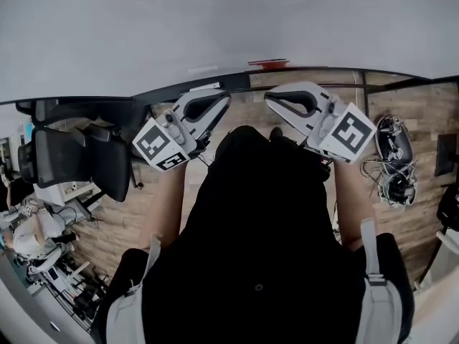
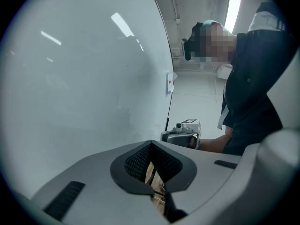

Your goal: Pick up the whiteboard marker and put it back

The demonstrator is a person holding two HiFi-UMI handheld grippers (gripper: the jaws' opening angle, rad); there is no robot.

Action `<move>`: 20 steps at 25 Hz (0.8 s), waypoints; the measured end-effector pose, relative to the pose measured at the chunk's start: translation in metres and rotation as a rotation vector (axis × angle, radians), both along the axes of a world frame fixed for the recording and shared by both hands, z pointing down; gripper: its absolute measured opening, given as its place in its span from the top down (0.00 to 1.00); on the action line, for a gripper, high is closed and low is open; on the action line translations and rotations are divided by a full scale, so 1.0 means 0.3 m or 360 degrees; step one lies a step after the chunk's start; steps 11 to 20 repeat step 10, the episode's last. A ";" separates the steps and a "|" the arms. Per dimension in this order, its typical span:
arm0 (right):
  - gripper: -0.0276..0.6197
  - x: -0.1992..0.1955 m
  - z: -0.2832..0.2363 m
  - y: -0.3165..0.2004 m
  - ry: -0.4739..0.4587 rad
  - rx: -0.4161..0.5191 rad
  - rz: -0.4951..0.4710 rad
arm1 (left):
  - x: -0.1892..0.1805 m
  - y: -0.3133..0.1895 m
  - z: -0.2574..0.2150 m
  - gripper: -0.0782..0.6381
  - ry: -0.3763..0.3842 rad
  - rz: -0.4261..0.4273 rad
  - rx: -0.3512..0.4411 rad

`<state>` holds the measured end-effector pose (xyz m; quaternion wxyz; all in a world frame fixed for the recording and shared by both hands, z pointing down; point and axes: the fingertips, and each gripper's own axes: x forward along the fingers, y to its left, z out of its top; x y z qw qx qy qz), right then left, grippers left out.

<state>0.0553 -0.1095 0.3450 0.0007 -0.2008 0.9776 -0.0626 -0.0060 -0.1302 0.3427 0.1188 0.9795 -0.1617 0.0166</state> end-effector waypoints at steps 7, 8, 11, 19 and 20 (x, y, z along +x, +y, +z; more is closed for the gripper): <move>0.93 0.010 -0.017 0.018 0.0028 0.0033 0.0004 | -0.002 0.046 -0.020 0.87 0.0054 -0.0010 0.0024; 0.93 0.006 -0.017 0.017 0.0032 0.0034 0.0002 | -0.009 0.049 -0.017 0.87 0.0052 -0.0020 0.0027; 0.93 -0.002 -0.017 0.016 0.0039 0.0033 -0.0001 | -0.024 0.054 -0.012 0.87 0.0047 -0.0042 0.0033; 0.93 -0.002 -0.017 0.016 0.0039 0.0033 -0.0001 | -0.024 0.054 -0.012 0.87 0.0047 -0.0042 0.0033; 0.93 -0.002 -0.017 0.016 0.0039 0.0033 -0.0001 | -0.024 0.054 -0.012 0.87 0.0047 -0.0042 0.0033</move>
